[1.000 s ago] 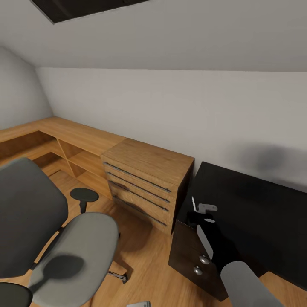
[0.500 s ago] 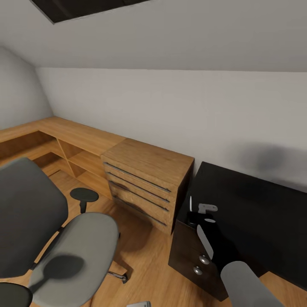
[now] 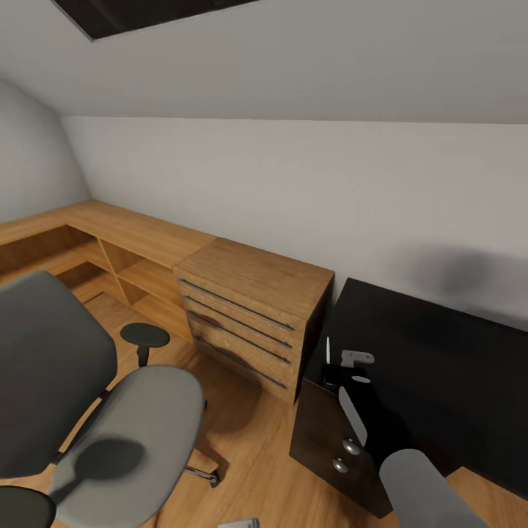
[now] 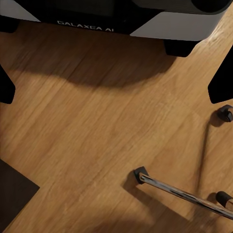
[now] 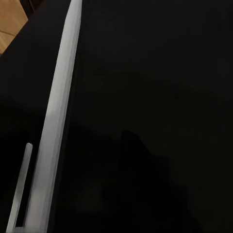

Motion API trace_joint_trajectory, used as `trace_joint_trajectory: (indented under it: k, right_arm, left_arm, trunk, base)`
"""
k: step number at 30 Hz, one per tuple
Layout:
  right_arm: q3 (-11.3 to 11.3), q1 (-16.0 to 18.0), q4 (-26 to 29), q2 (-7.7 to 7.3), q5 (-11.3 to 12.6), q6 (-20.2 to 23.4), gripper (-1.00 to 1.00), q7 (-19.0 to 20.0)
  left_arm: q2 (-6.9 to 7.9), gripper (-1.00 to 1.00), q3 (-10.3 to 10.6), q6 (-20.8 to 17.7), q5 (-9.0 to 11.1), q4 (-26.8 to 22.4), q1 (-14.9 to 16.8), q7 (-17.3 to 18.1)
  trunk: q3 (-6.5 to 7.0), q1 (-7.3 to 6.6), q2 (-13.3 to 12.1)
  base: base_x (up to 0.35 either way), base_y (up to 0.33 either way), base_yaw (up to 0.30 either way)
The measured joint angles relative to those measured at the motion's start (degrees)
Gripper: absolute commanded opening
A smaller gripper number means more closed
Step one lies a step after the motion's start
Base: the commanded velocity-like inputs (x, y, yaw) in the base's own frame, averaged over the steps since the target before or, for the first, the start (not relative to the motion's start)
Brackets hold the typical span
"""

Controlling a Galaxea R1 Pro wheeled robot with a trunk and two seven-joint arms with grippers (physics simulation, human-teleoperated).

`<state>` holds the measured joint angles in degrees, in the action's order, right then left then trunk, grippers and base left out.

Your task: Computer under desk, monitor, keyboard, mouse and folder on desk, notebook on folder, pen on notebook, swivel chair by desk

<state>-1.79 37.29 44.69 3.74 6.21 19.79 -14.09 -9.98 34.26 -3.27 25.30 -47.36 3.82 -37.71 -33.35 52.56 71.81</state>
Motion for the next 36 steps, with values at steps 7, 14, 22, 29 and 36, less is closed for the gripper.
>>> trace_joint_trajectory:
  k: [7, 14, 22, 29, 36]
  right_arm:
    - [0.0, 0.0, 0.0, 0.0, -0.1, 0.0, -1.0, 0.0]
    - [0.0, 0.0, 0.0, -0.02, -0.1, 0.0, -1.0, 0.0]
    - [0.0, 0.0, 0.0, 0.0, -0.1, 0.0, -1.0, 0.0]
    - [0.0, 0.0, 0.0, -0.07, -0.1, 0.0, -1.0, 0.0]
    - [0.0, 0.0, 0.0, -0.29, 0.0, 0.0, -1.0, 0.0]
  left_arm:
    - [0.01, 1.0, 0.0, 0.0, 0.0, 0.0, 0.0, 0.0]
    - [-0.01, 1.0, 0.0, 0.0, 0.0, 0.0, 0.0, 0.0]
    - [0.01, 1.0, 0.0, 0.0, 0.0, 0.0, 0.0, 0.0]
    - [0.01, 1.0, 0.0, 0.0, 0.0, 0.0, 0.0, 0.0]
    - [0.01, 1.0, -0.1, 0.1, 0.0, 0.0, 0.0, 0.0]
  trunk:
    - [0.0, 0.0, 0.0]
    - [0.0, 0.0, 0.0]
    - [0.0, 0.0, 0.0]
    - [0.0, 0.0, 0.0]
    - [0.0, 0.0, 0.0]
  base:
    - [0.0, 0.0, 0.0]
    - [0.0, 0.0, 0.0]
    - [0.0, 0.0, 0.0]
    - [0.0, 0.0, 0.0]
    - [0.0, 0.0, 0.0]
